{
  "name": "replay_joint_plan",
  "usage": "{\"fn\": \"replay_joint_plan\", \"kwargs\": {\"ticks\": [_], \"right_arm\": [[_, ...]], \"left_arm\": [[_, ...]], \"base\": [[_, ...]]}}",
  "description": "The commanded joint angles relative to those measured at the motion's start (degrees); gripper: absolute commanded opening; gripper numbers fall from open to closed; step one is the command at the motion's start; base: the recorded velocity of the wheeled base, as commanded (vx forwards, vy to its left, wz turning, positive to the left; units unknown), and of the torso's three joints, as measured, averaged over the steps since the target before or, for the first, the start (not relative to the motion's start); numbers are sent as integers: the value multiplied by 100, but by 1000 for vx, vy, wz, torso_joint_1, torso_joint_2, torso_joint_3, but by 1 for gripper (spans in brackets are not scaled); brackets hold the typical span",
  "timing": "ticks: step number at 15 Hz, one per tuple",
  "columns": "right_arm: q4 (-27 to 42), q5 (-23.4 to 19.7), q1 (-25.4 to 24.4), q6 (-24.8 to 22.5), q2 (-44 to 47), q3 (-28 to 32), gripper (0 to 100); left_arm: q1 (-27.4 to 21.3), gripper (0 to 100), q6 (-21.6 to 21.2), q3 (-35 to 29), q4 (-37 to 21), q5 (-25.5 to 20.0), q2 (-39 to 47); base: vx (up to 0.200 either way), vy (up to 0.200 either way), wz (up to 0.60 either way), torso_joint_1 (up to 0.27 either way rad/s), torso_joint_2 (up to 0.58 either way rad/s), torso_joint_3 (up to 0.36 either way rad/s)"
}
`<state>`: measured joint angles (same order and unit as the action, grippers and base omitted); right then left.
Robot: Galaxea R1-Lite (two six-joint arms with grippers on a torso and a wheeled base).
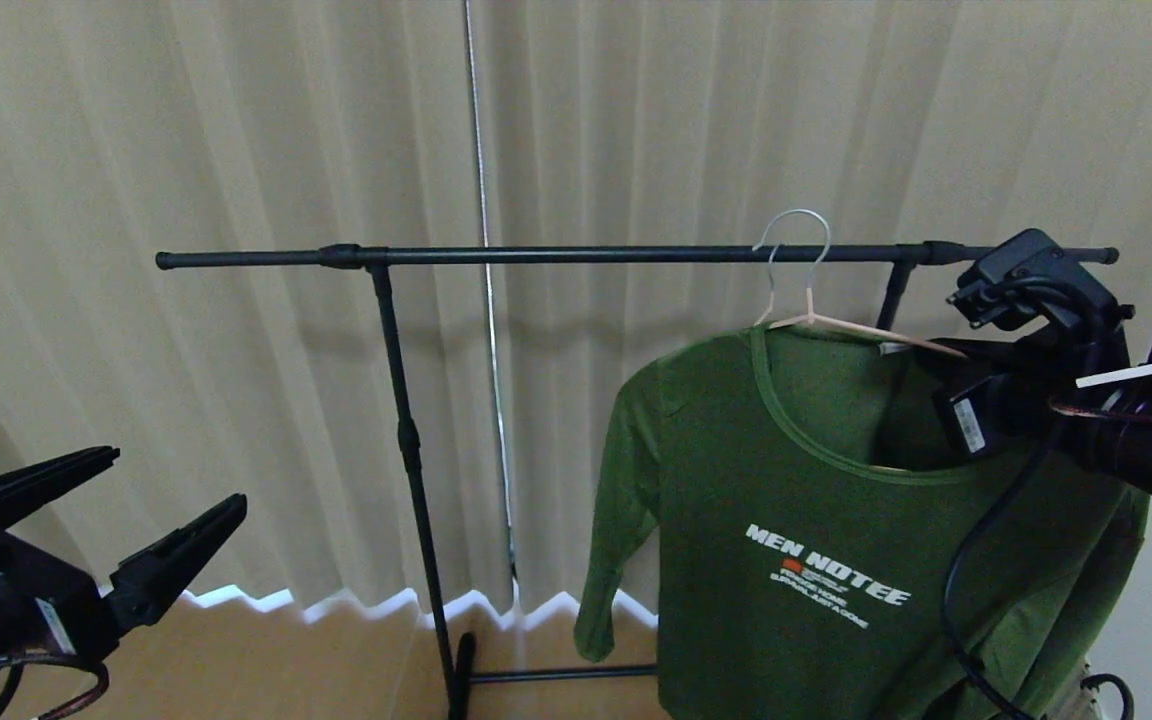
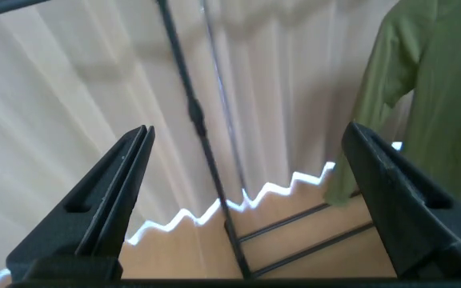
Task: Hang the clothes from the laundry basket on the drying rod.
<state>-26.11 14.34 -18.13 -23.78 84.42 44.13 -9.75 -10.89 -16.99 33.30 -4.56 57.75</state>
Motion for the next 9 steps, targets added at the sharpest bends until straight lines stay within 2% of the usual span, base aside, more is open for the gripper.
{"fn": "replay_joint_plan", "kwargs": {"ticks": [1,7,9], "right_arm": [[1,-1,-7,-3,13,-1,0],[-8,-1,-7,14,48,-1,0],[-8,-1,-15,40,57,-1,0]], "left_arm": [[0,100,-1,12,1,-1,9],[8,100,34,-6,1,-1,9],[44,100,34,3,-8,-1,0]], "base": [[0,0,0,0,0,0],[0,0,0,0,0,0],[200,0,0,0,0,5]]}}
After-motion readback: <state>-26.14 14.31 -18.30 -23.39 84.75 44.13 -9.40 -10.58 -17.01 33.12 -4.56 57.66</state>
